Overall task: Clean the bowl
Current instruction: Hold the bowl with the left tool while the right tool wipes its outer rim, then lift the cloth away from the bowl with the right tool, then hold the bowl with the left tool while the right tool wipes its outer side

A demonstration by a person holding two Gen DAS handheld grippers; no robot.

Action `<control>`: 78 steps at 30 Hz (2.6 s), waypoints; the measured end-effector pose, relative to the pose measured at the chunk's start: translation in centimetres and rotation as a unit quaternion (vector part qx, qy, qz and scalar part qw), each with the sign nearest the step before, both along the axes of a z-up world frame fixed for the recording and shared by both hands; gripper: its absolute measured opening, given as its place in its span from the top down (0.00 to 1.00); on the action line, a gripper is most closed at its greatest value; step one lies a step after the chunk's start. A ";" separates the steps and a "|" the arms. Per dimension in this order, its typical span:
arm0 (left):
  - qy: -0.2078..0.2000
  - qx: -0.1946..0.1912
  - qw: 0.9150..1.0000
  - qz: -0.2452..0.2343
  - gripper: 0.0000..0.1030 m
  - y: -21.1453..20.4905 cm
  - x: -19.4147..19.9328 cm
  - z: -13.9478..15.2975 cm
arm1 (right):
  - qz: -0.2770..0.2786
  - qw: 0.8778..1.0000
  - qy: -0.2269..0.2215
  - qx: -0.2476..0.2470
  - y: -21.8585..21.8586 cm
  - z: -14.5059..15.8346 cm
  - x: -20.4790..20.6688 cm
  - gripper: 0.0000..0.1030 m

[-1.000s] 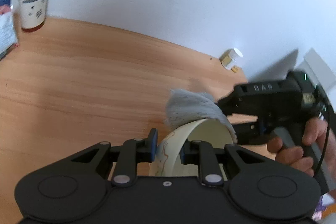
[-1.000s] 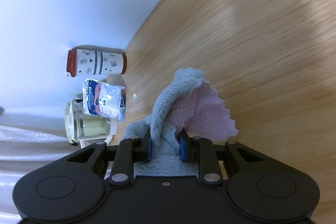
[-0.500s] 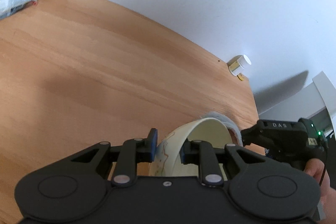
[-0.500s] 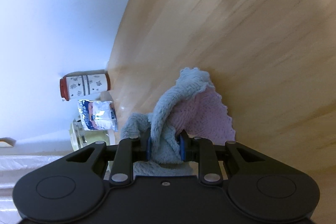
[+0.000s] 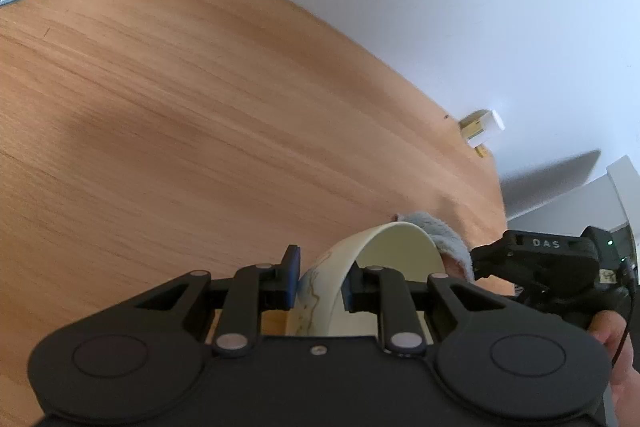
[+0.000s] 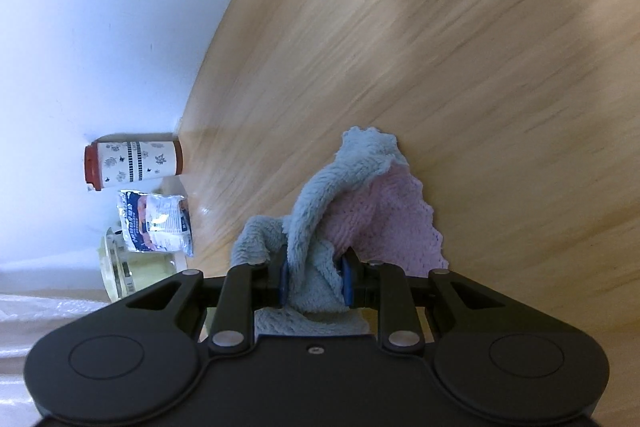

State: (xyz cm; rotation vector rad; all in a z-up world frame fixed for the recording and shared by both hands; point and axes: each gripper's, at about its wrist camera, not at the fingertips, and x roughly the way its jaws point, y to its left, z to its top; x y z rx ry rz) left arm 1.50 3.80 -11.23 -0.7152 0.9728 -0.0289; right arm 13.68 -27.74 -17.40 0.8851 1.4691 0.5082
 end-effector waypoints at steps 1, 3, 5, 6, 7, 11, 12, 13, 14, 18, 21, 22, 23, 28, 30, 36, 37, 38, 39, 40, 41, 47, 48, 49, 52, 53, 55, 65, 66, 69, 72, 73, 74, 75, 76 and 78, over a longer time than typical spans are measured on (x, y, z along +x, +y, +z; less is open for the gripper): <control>0.003 -0.005 1.000 -0.003 0.83 0.5 0.1 -0.2 | 0.003 1.000 -0.003 -0.003 0.3 0.0 -0.1 0.74; 0.006 -0.008 1.000 -0.008 0.83 1.1 0.3 -0.4 | 0.001 1.000 -0.007 -0.009 1.0 0.1 -0.2 0.74; 0.011 -0.009 1.000 -0.018 0.84 1.7 0.7 -0.5 | -0.002 1.000 -0.008 -0.011 1.5 0.1 -0.2 0.74; 0.015 -0.010 1.000 -0.024 0.84 2.0 0.8 -0.7 | -0.002 1.000 -0.010 -0.013 1.8 0.1 -0.1 0.74; 0.018 -0.011 0.999 -0.029 0.85 2.1 1.0 -0.7 | -0.002 1.000 -0.011 -0.016 2.1 0.1 0.0 0.74; 0.042 -0.015 0.997 -0.064 0.85 2.8 2.1 -0.8 | 0.001 0.999 -0.029 -0.025 3.3 0.8 0.3 0.74; 0.048 -0.013 0.996 -0.078 0.85 2.9 2.5 -0.8 | 0.003 0.999 -0.034 -0.028 3.6 1.0 0.3 0.74; 0.052 -0.008 0.994 -0.094 0.85 3.0 2.9 -0.7 | 0.002 0.999 -0.035 -0.027 3.8 1.1 0.4 0.74; 0.054 -0.003 0.993 -0.104 0.85 3.0 3.1 -0.6 | 0.002 0.999 -0.037 -0.026 4.0 1.2 0.5 0.74; 0.051 0.038 0.982 -0.179 0.81 2.5 4.7 0.1 | -0.007 0.999 -0.039 -0.022 4.1 1.5 0.5 0.74; 0.045 0.067 0.961 -0.265 0.70 1.3 6.3 0.4 | -0.013 0.999 -0.044 -0.018 4.1 1.7 0.5 0.74; 0.043 0.075 0.951 -0.297 0.69 0.8 6.9 0.6 | -0.011 0.999 -0.050 -0.019 4.1 1.9 0.5 0.74; 0.041 0.085 0.942 -0.321 0.68 0.3 7.5 0.7 | -0.009 0.998 -0.057 -0.020 4.1 2.1 0.4 0.74; 0.025 0.126 0.905 -0.405 0.63 -2.1 9.6 0.9 | -0.023 0.998 -0.062 -0.014 3.2 2.6 0.3 0.74; 0.028 0.128 0.893 -0.431 0.62 -2.7 10.1 0.6 | -0.016 0.997 -0.076 -0.016 3.0 2.7 0.2 0.74; 0.023 0.128 0.868 -0.480 0.73 -3.1 10.8 0.2 | -0.026 0.997 -0.069 0.007 2.1 2.0 0.2 0.74; 0.018 0.125 0.865 -0.485 0.73 -3.0 10.9 0.4 | -0.028 0.997 -0.068 0.008 2.0 1.9 0.1 0.74; 0.014 0.125 0.864 -0.488 0.76 -3.0 10.8 0.6 | -0.030 0.997 -0.067 0.009 1.9 1.8 0.1 0.74; 0.010 0.130 0.861 -0.492 0.76 -3.1 10.7 0.7 | -0.032 0.997 -0.065 0.012 1.9 1.7 0.1 0.74; 0.004 0.134 0.857 -0.497 0.77 -3.1 10.6 0.8 | -0.032 0.997 -0.063 0.013 1.8 1.7 0.1 0.74; -0.001 0.135 0.856 -0.500 0.79 -3.3 10.5 0.8 | -0.031 0.998 -0.058 0.015 1.8 1.6 0.1 0.74; -0.033 0.150 0.861 -0.485 0.89 -2.8 8.7 1.2 | -0.021 0.999 -0.045 0.023 1.8 1.4 0.8 0.74; -0.033 0.148 0.866 -0.476 0.91 -2.6 8.5 1.2 | -0.019 0.999 -0.042 0.025 1.8 1.2 0.9 0.74; -0.034 0.148 0.874 -0.462 0.91 -2.5 8.2 1.1 | -0.016 0.999 -0.039 0.027 1.8 1.1 1.1 0.74; -0.039 0.148 0.898 -0.413 0.92 -1.9 6.9 1.1 | -0.003 1.000 -0.027 0.016 2.4 0.8 1.8 0.74; -0.042 0.150 0.903 -0.402 0.93 -1.8 6.6 1.1 | 0.005 1.000 -0.025 0.016 2.8 0.8 2.0 0.74; -0.047 0.155 0.917 -0.364 0.93 -1.5 5.6 0.9 | 0.013 1.000 -0.022 0.013 3.4 0.9 2.4 0.74; -0.026 0.137 0.975 -0.172 0.91 1.6 2.0 0.4 | 0.071 0.996 -0.017 -0.046 8.6 1.3 4.0 0.74; -0.022 0.134 0.978 -0.161 0.91 1.9 1.7 0.4 | 0.068 0.997 -0.014 -0.042 8.3 1.3 3.7 0.74; -0.013 0.130 0.982 -0.138 0.90 2.3 1.6 0.2 | 0.044 0.998 0.003 -0.035 7.1 0.7 2.8 0.74; -0.008 0.130 0.983 -0.127 0.89 2.2 2.0 0.0 | 0.016 0.999 0.019 -0.030 5.5 0.2 1.4 0.74; -0.008 0.131 0.983 -0.125 0.89 2.2 2.0 0.0 | 0.011 0.999 0.021 -0.028 5.3 0.1 1.1 0.74; -0.007 0.131 0.984 -0.124 0.89 2.3 2.0 0.0 | -0.003 0.999 0.027 -0.024 4.5 -0.1 0.2 0.74; -0.005 0.128 0.984 -0.120 0.89 2.4 2.0 0.0 | -0.015 0.999 0.033 -0.021 3.9 -0.3 -0.5 0.74; -0.002 0.124 0.985 -0.116 0.89 2.4 2.0 0.0 | -0.021 0.999 0.036 -0.019 3.6 -0.4 -0.8 0.74; -0.001 0.124 0.985 -0.117 0.90 2.3 2.1 -0.2 | -0.036 0.998 0.047 -0.011 2.9 -0.7 -1.6 0.74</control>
